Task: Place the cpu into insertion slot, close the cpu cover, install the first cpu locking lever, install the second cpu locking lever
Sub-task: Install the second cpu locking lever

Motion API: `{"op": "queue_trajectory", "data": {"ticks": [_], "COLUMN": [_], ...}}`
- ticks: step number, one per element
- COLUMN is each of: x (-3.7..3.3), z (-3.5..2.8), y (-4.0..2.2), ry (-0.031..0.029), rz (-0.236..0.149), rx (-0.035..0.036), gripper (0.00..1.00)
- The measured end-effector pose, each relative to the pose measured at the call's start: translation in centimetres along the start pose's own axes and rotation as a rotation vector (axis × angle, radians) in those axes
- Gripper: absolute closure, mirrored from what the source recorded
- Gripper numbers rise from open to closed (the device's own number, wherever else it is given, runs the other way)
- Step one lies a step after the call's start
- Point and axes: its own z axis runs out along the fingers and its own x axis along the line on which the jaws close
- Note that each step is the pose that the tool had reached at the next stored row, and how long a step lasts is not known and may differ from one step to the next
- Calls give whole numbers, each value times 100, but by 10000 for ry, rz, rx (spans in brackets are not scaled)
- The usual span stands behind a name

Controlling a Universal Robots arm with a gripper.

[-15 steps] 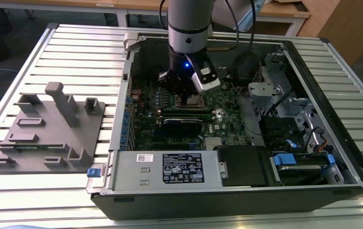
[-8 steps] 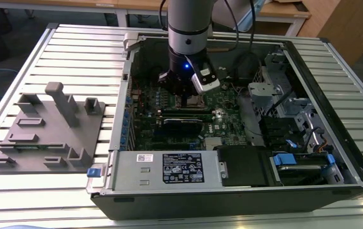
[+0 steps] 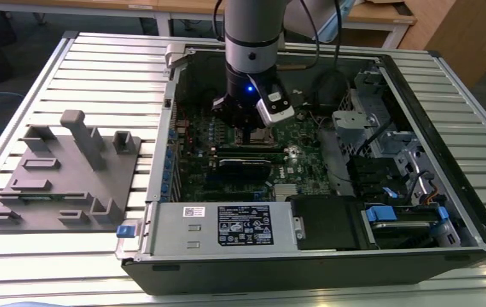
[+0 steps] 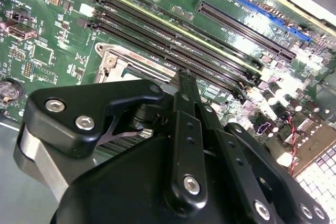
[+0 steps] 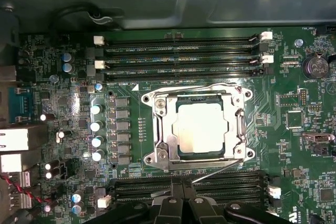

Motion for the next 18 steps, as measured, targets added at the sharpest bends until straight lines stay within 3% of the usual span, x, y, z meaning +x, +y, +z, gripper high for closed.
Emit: {"op": "queue_trajectory", "data": {"ticks": [18], "x": [29], "z": [23], "y": [-2], "ry": [1], "rz": [-1], "rx": [2], "gripper": [89]}}
